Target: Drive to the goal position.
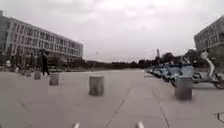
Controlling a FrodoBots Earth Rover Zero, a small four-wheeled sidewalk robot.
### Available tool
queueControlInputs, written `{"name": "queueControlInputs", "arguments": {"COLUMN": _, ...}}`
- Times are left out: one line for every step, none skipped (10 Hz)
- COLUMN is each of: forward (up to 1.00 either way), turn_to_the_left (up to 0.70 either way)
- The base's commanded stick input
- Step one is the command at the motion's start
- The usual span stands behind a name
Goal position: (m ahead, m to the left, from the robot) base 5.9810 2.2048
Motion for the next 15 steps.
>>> {"name": "queueControlInputs", "arguments": {"forward": 0.85, "turn_to_the_left": -0.07}}
{"name": "queueControlInputs", "arguments": {"forward": 0.85, "turn_to_the_left": -0.02}}
{"name": "queueControlInputs", "arguments": {"forward": 0.85, "turn_to_the_left": 0.0}}
{"name": "queueControlInputs", "arguments": {"forward": 0.85, "turn_to_the_left": 0.0}}
{"name": "queueControlInputs", "arguments": {"forward": 0.85, "turn_to_the_left": 0.0}}
{"name": "queueControlInputs", "arguments": {"forward": 0.85, "turn_to_the_left": 0.0}}
{"name": "queueControlInputs", "arguments": {"forward": 0.85, "turn_to_the_left": 0.0}}
{"name": "queueControlInputs", "arguments": {"forward": 0.85, "turn_to_the_left": 0.0}}
{"name": "queueControlInputs", "arguments": {"forward": 0.85, "turn_to_the_left": 0.0}}
{"name": "queueControlInputs", "arguments": {"forward": 0.85, "turn_to_the_left": 0.0}}
{"name": "queueControlInputs", "arguments": {"forward": 0.85, "turn_to_the_left": 0.08}}
{"name": "queueControlInputs", "arguments": {"forward": 0.85, "turn_to_the_left": 0.23}}
{"name": "queueControlInputs", "arguments": {"forward": 0.85, "turn_to_the_left": 0.25}}
{"name": "queueControlInputs", "arguments": {"forward": 0.85, "turn_to_the_left": 0.09}}
{"name": "queueControlInputs", "arguments": {"forward": 0.85, "turn_to_the_left": 0.0}}
